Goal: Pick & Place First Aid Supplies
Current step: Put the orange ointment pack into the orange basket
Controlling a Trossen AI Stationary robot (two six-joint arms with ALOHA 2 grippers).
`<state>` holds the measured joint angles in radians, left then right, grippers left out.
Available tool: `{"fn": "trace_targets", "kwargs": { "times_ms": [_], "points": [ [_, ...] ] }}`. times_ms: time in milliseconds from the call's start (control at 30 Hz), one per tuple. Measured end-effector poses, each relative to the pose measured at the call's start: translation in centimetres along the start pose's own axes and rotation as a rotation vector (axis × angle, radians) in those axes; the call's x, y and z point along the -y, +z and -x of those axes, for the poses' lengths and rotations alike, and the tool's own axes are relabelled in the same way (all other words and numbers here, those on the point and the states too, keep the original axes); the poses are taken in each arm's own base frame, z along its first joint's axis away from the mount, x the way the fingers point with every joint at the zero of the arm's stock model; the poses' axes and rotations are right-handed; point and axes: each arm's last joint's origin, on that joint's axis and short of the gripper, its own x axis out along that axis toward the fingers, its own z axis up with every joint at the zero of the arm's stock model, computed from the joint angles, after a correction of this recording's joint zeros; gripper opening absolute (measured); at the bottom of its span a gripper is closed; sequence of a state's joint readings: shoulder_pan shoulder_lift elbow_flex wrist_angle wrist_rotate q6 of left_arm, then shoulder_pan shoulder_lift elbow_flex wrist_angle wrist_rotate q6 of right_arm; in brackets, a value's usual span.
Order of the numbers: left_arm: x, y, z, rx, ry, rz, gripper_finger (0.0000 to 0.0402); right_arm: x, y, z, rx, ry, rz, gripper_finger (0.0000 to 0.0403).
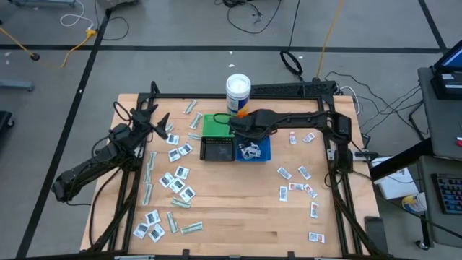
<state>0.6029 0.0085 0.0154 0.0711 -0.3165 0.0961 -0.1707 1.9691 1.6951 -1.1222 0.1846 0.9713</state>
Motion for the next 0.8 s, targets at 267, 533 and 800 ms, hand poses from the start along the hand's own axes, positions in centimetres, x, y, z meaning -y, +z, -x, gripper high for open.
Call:
{"fn": "trace_targets", "kwargs": {
  "times_ms": [267,533,800],
  "points": [
    [0.0,0.0,0.0,0.0,0.0,0.0,0.0308,0.2,0.1,0.0,-0.004,-0.003,-0.046,0.0208],
    [0.0,0.0,0.0,0.0,0.0,0.0,0.0308,2.8,1.5,0.8,-0.007,-0.071,-0.093,0.0208],
    [0.0,0.0,0.0,0.0,0.0,0.0,0.0308,8.1,0.5,0.7,0.007,-0.063,-0.176,0.0208]
  ]
}}
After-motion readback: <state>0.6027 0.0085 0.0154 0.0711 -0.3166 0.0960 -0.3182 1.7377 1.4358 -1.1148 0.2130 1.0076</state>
